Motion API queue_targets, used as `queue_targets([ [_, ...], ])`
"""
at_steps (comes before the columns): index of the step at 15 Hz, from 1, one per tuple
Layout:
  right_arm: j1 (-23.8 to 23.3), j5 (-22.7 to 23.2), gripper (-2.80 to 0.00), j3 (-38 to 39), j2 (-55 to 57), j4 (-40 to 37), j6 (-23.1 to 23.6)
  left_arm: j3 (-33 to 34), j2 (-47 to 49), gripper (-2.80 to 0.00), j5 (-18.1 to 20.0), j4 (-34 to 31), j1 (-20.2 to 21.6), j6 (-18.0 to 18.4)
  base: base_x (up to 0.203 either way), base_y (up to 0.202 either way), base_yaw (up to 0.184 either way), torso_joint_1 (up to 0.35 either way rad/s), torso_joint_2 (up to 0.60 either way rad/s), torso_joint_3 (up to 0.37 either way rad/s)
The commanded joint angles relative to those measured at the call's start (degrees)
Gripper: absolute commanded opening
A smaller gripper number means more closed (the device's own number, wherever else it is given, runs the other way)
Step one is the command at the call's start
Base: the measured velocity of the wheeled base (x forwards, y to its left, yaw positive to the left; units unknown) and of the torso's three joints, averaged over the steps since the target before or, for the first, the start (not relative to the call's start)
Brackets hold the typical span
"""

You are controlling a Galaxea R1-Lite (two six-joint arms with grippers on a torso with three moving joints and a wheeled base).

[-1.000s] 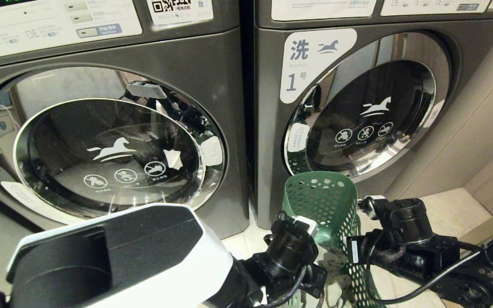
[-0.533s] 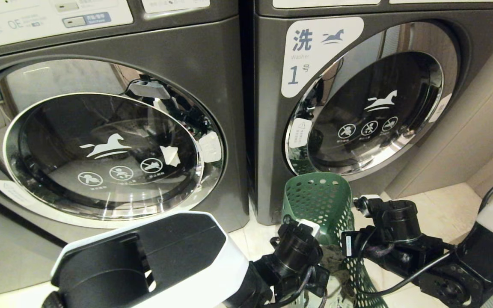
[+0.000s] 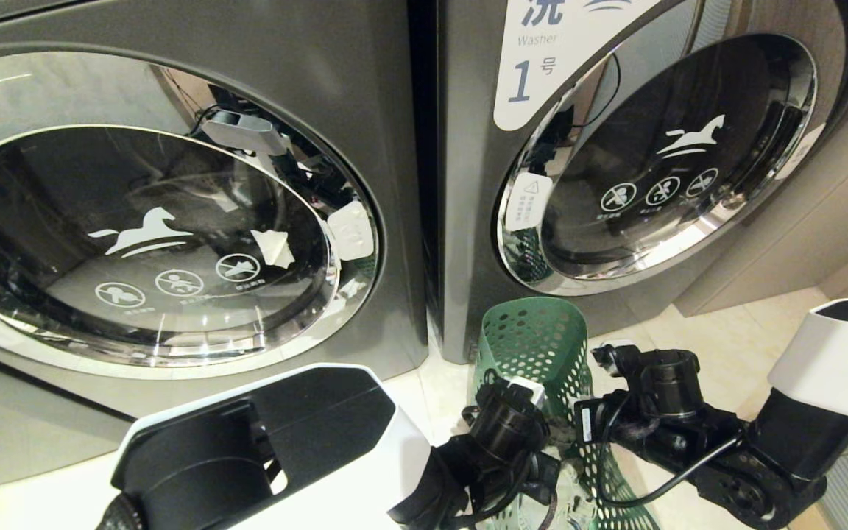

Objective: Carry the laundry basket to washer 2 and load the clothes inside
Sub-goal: Pick up the clothes basket and put it beside the washing machine

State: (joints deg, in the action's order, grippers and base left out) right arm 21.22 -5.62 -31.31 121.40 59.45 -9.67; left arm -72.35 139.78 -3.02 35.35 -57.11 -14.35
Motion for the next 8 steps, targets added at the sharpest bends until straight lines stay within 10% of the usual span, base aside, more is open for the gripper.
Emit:
queue_targets([
  [1,0.0,0.0,-2.80,-0.7,1.9,0.3,0.7,0.0,0.4,-2.80,-0.5,0.1,0.2,-0.1,0.000,0.000,0.000,-0.002,0.00,-0.205],
  [8,0.0,3.4,-2.80,-5.8,3.9,0.7,3.1,0.1,0.9,-2.80,-4.0,0.1,1.2,0.5,0.000,0.000,0.000,0.002,0.00,-0.142],
])
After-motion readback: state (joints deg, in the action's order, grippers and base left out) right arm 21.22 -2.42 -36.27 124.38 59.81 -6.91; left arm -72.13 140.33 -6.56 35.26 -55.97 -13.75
